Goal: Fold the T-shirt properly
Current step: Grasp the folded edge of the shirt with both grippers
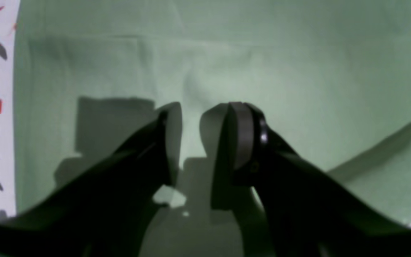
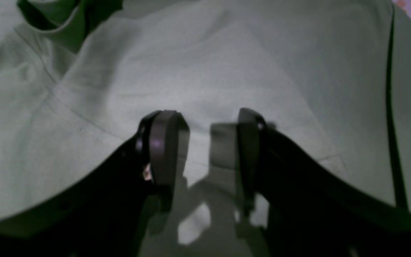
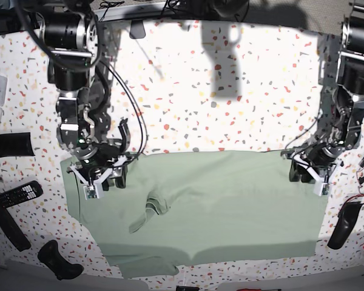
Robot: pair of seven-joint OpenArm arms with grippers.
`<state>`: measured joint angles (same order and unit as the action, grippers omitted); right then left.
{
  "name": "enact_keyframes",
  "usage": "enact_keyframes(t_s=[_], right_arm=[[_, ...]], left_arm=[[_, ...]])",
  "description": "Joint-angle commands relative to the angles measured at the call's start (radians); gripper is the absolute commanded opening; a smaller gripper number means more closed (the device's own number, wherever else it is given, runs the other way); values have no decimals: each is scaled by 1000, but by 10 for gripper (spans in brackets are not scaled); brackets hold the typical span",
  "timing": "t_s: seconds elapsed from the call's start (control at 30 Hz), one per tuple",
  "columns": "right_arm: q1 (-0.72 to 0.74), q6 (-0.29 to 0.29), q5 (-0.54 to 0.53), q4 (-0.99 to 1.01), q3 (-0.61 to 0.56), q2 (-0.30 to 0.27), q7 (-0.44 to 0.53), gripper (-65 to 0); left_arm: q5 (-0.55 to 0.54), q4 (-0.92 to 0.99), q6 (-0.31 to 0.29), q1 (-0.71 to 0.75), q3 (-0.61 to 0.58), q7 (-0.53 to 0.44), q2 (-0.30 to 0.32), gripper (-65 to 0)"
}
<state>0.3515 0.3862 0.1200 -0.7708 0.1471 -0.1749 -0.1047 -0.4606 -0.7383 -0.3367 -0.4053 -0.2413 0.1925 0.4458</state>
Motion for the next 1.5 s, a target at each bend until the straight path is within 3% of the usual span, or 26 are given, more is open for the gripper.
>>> enact_keyframes(t_s=[0.0,0.13,0.23,0.33,0.4,0.53,0.67,0.83,0.9,1.23,1.4,1.47], right_arm=[[11,1,7,-13,2,-8,-71,-384],[-16,1,-66,-104,2,-8,-256,-384],[-76,2,-107,-227,2,-7,-328,-384],[-152,2,-100,-342,2,-8,-332,-384],[-203,2,-101,-406,2,-8,-333,-384],[-274,1,-101,-488,2,-8,-331,-384],[-318,1,-101,-510,3,-8,-364,-384],[-397,0,-102,-517,3,-8,-363,-384],[-436,0,-101,-531,3,-9,-363,-384],[-626,-2,-102,-739,3,-40,-375,-384],[-655,-29,-105,-768,4,-79,-369,-384],[-648,-35,-105,-768,4,-89,-367,-384]], left_arm=[[0,-14,19,-26,5,31,0,-461],[5,-14,58,-20,5,101,-13,-477],[65,-16,103,3,5,114,-13,-512],[122,-24,173,42,5,106,-13,-536],[143,-48,173,84,5,97,-13,-541],[147,-148,173,179,5,99,-13,-615],[183,-276,175,259,5,162,-13,-622],[291,-403,305,366,5,205,-11,-622],[331,-435,328,412,7,205,-10,-622],[356,-532,334,599,131,200,-11,-622],[356,-581,233,603,170,195,-11,-622],[356,-615,231,583,170,217,-11,-622]])
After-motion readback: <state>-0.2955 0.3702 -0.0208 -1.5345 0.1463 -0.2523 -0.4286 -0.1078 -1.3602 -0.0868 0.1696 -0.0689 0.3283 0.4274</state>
